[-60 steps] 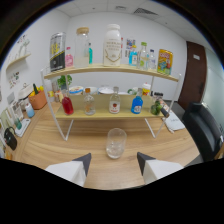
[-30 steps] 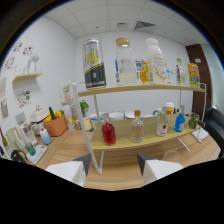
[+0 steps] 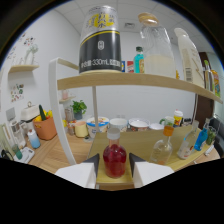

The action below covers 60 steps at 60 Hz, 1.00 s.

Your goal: Make me a cup of Vodka Sunrise.

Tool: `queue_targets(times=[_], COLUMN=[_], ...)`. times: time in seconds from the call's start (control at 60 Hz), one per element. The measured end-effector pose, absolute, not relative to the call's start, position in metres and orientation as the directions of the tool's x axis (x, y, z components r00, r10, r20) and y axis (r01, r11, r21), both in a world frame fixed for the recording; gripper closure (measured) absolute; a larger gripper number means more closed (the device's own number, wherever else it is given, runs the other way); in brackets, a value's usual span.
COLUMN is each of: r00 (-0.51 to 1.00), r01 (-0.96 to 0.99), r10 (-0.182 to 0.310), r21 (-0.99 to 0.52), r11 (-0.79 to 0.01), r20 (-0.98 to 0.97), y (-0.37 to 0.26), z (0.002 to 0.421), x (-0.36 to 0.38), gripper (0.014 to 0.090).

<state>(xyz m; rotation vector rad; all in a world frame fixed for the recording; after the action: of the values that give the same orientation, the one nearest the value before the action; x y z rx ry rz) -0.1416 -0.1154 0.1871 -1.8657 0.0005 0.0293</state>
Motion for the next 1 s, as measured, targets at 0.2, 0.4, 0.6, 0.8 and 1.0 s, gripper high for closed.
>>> queue_targets(times=[0.2,0.4,0.6,0.8,1.0], r00=[0.999,0.998,0.996,0.999,0.986], r01=[0.024,0.041,0.043,0.004,-0.155], r10=[0.034,0.062,0.081,0.043,0.001], r21=[-0.964,-0.965,-0.967,-0.945,-0.925], r11=[-0.265,-0.261,-0.252,-0.326,-0.346], r20=[0.016,0.025,0.023,-0.010,-0.166], y=[-0.110,-0.124,-0.174,-0.217,-0.229], z=[0.188,0.195,0.198,0.158,0.149], x=[-0.141,-0.141,-0.125,-0.084,-0.055], gripper=[0.0693,0.0705,0.0704,0.0704,0.0703])
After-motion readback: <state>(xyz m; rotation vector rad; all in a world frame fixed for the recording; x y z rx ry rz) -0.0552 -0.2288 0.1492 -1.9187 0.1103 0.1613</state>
